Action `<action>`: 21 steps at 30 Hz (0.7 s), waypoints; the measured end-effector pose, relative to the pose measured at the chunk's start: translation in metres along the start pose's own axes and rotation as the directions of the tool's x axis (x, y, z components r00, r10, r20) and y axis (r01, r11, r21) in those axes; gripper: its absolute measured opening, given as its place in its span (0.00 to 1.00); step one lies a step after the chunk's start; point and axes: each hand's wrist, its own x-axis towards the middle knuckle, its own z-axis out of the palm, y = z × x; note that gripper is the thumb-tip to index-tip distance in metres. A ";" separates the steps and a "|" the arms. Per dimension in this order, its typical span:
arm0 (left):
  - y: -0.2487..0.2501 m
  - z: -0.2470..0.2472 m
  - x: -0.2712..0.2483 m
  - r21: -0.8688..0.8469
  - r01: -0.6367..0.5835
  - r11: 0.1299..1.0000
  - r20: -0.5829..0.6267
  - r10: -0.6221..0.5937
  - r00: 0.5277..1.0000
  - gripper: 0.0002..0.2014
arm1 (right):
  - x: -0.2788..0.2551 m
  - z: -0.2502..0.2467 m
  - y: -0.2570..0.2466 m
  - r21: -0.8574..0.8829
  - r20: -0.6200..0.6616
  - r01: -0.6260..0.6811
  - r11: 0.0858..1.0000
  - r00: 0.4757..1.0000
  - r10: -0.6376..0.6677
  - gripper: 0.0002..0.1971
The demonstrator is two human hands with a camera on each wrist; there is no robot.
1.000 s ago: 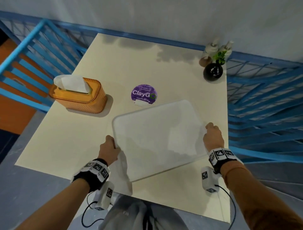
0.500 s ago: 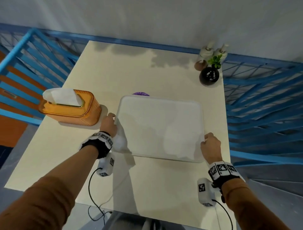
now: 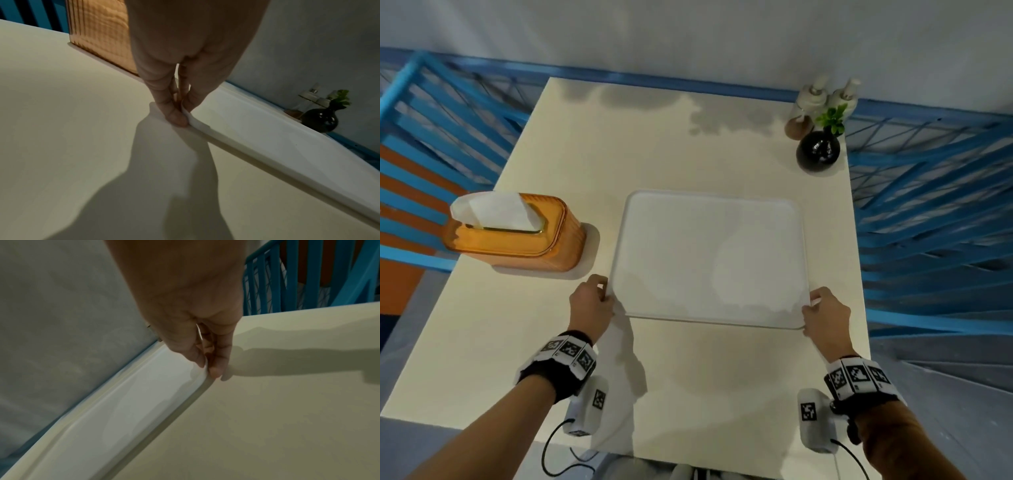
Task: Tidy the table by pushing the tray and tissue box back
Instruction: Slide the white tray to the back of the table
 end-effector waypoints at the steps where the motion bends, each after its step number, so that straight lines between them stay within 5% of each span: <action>1: 0.004 0.000 0.008 -0.013 0.000 1.000 -0.013 0.000 1.000 0.13 | 0.007 0.001 -0.004 0.000 -0.005 0.000 1.000 1.000 0.000 0.09; 8: 0.045 0.001 0.064 0.000 -0.049 0.999 -0.135 0.049 0.990 0.16 | 0.068 0.011 -0.043 0.006 -0.027 0.039 0.999 0.999 -0.039 0.11; 21: 0.097 0.003 0.178 0.059 -0.009 0.998 -0.173 0.019 0.985 0.20 | 0.155 0.022 -0.123 0.035 -0.137 0.072 0.997 0.988 -0.067 0.15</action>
